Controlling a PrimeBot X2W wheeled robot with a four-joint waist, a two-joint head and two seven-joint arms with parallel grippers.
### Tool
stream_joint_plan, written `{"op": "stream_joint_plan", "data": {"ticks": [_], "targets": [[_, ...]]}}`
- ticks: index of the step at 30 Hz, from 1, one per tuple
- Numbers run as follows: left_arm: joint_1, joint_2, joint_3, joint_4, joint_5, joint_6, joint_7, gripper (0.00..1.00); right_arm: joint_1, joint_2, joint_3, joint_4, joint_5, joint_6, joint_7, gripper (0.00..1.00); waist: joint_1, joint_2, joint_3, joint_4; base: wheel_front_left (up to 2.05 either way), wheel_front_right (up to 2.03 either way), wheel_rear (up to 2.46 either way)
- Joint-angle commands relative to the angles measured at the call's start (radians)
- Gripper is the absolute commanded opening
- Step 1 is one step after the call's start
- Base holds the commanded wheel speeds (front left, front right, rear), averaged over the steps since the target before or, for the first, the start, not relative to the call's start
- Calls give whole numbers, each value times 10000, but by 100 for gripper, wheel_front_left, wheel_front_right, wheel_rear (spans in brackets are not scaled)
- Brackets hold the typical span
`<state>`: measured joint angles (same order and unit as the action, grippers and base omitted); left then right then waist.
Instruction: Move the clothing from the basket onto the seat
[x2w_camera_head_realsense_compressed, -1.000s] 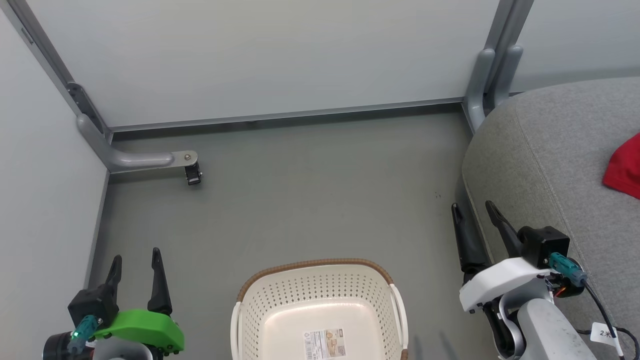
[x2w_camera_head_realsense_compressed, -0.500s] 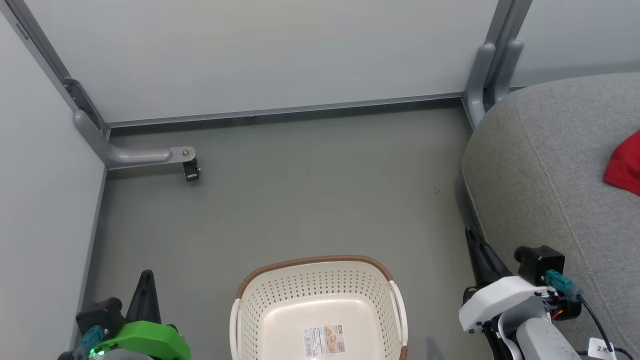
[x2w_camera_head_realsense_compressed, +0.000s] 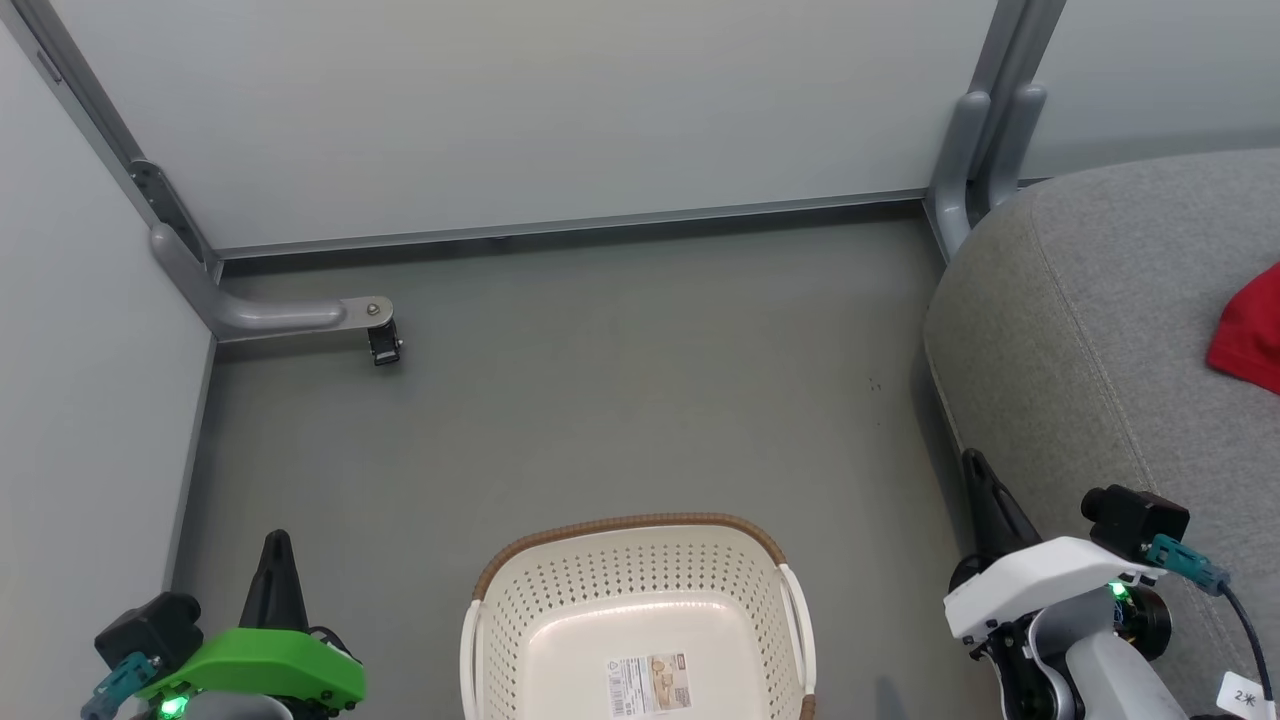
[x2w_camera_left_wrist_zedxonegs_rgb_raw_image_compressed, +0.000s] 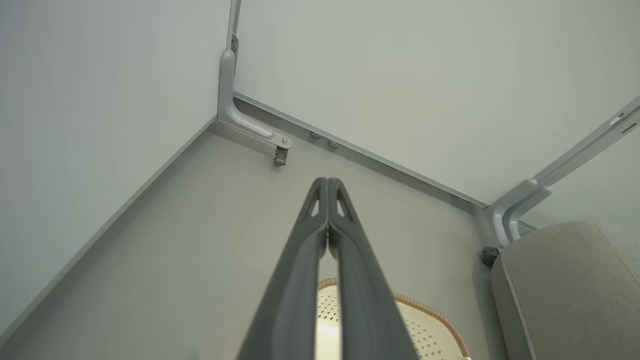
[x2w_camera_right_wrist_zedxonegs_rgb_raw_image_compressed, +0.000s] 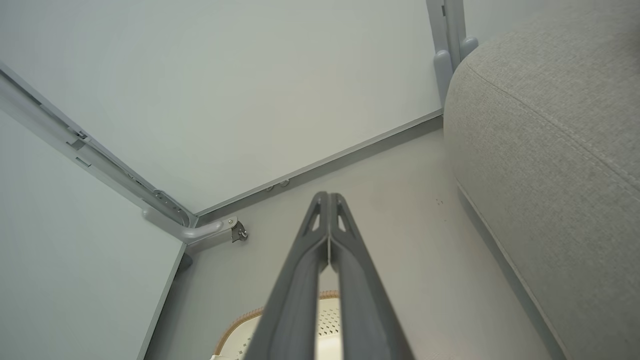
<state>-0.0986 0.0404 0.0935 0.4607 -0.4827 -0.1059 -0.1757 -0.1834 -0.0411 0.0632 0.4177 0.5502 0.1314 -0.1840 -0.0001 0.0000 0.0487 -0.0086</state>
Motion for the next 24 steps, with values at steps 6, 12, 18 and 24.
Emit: {"op": "stream_joint_plan", "data": {"ticks": [6,12,18,24], "targets": [[-92,56,18,-375,-1224,-76,272,0,3,-41,-220,-342,1155,-2,299,0,1,0,-27,6,0,0,0],[-93,63,34,-541,-2116,-97,507,0,75,-47,-360,-472,1998,-3,539,0,1,0,-51,10,0,0,0],[-97,69,51,-694,-2950,-103,720,0,140,-54,-489,-593,2779,-4,761,0,1,0,-76,15,0,0,0],[-102,76,69,-840,-3771,-121,939,0,192,-61,-617,-708,3547,-4,980,0,1,0,-102,20,0,0,0]]}}
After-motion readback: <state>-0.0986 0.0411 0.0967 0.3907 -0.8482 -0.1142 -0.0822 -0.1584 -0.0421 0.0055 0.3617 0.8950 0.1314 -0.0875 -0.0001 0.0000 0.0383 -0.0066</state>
